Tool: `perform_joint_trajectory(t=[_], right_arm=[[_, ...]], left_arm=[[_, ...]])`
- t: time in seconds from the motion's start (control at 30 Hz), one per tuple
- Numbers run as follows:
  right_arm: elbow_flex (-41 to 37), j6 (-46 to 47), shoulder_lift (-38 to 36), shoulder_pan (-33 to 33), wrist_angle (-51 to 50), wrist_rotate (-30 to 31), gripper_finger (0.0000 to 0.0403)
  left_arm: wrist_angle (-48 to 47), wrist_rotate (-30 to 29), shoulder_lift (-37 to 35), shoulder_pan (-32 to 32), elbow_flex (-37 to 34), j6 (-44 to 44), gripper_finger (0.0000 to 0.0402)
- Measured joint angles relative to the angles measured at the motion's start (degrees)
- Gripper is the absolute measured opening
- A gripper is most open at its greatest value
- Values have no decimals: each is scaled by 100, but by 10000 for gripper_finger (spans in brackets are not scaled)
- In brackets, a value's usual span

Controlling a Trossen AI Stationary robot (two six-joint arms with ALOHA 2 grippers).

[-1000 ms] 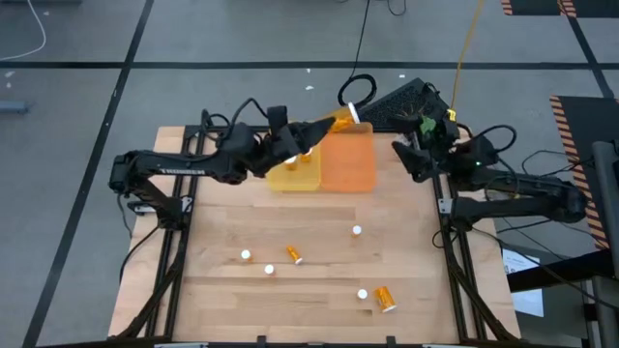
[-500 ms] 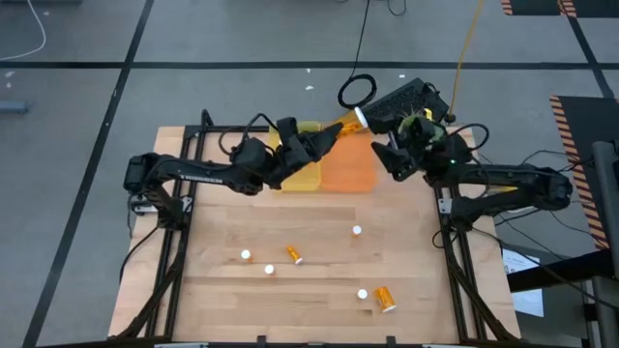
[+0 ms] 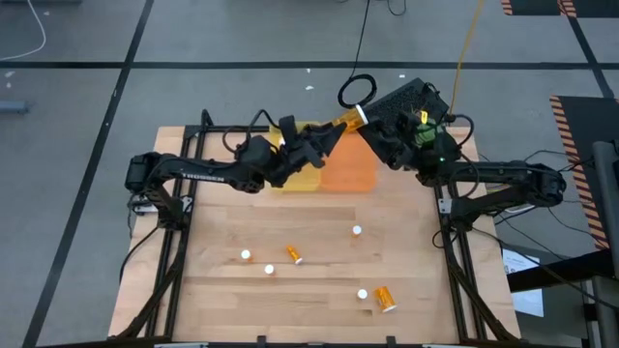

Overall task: Pick and place medicine bottles into bin by pill shape (circle, oval)
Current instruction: Put the large orange capsule bottle into the yellow bin

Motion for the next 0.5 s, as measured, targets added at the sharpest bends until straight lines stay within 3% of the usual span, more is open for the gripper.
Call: perform_joint_trajectory(t=[0.37,0.5], right_arm=[[3,-53,13,-15,-550,236,374],[3,61,10,-15,-498,551,352]], left_arm=[[-648,42,2,107,0,90,200],[-817,44,2,107,0,152,200]])
